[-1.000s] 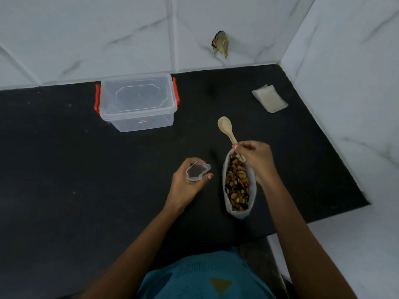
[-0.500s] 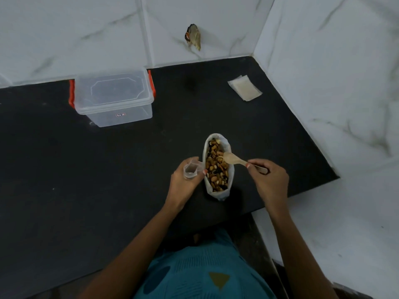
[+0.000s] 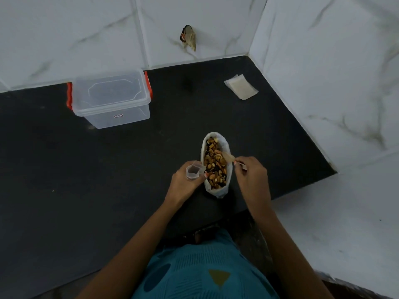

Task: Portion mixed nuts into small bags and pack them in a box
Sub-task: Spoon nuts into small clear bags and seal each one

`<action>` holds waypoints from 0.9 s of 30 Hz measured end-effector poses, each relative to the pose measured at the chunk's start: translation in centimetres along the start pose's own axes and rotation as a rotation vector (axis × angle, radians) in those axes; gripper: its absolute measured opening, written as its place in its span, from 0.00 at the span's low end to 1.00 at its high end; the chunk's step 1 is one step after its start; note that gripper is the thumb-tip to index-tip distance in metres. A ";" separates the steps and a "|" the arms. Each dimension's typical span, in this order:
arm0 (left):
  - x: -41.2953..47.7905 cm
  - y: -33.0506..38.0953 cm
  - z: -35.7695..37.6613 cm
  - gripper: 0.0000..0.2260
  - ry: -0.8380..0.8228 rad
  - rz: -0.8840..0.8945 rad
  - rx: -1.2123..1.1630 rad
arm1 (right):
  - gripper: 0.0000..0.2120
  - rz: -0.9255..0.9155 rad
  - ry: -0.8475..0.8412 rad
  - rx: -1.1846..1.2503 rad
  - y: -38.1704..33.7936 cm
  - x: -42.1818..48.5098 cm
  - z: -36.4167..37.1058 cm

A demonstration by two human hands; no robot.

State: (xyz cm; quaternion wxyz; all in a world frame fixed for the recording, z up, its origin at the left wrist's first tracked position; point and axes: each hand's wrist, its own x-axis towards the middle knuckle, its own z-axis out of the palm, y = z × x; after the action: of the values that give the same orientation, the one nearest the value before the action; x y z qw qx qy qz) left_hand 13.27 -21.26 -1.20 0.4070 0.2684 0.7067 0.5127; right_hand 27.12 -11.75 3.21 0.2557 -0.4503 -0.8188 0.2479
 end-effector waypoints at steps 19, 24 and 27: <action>0.3 0.1 0.2 0.12 -0.091 0.020 -0.048 | 0.07 0.336 -0.002 0.243 1.0 1.3 0.4; 0.5 0.1 0.2 0.12 -0.094 0.024 -0.059 | 0.07 0.152 -0.081 0.093 0.9 1.1 1.1; 0.4 0.0 0.2 0.13 -0.094 0.022 -0.057 | 0.07 0.154 -0.048 0.116 1.0 1.4 0.4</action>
State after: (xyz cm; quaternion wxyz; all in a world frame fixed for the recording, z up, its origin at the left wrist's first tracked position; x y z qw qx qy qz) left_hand 13.20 -20.82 -1.32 0.4417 0.2883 0.6689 0.5238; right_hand 26.78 -10.13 2.57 0.2420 -0.4901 -0.7719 0.3246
